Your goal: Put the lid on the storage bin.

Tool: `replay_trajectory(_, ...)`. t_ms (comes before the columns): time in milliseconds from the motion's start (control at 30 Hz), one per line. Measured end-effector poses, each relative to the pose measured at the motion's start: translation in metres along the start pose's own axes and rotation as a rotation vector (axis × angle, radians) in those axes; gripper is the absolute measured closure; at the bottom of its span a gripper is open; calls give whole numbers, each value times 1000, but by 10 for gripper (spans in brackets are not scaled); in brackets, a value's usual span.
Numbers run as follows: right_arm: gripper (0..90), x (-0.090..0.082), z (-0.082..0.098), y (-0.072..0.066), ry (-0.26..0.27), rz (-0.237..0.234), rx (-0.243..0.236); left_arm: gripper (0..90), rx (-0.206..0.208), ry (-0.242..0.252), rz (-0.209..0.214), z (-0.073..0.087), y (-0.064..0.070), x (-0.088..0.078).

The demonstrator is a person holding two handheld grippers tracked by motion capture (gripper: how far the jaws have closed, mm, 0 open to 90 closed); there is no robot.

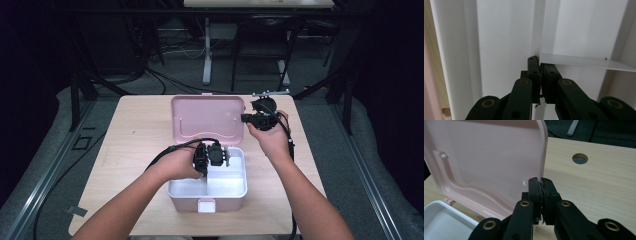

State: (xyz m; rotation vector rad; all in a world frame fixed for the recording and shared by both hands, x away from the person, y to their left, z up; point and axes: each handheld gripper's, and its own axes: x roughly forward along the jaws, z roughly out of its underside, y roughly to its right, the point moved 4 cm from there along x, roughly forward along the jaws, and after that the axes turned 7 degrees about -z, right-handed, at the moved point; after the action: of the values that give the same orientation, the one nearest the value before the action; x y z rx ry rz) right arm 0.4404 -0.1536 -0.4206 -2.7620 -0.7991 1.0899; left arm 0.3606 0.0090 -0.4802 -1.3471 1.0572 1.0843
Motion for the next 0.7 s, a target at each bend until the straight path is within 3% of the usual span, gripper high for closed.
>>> replay_trajectory(33, 876, -3, 1, -2, 0, -38, -10, 865, 1, 1, -1, 0, 0, 0)
replay_trajectory(167, 876, -11, 5, -6, 19, -22, -41, 865, 1, 6, -6, 0, 0, 0)
replay_trajectory(267, 877, -17, 8, -9, 24, -38, -55, 864, -1, 14, -8, 1, 0, 0)
replay_trajectory(333, 877, -19, 10, -11, 29, -14, -63, 862, -3, 23, -10, 2, 0, 0)
replay_trajectory(367, 877, -21, 11, -11, 26, -49, -69, 860, -10, 28, -12, 3, 0, -1)
replay_trajectory(467, 877, -22, 12, -13, 36, -21, -76, 849, -22, 36, -26, 4, 0, -1)
replay_trajectory(533, 877, -24, 12, -13, 30, -26, -78, 806, -31, 28, -45, 4, 0, -1)
replay_trajectory(567, 877, -24, 12, -14, 26, -37, -82, 776, -40, 36, -42, 5, 0, -1)
replay_trajectory(600, 877, -25, 12, -14, 29, -13, -85, 766, -40, 39, -42, 5, 0, -1)
replay_trajectory(633, 877, -25, 13, -14, 25, -41, -86, 754, -44, 41, -42, 5, 0, -1)
replay_trajectory(700, 877, -25, 13, -15, 34, -30, -85, 725, -47, 46, -39, 6, 1, -2)
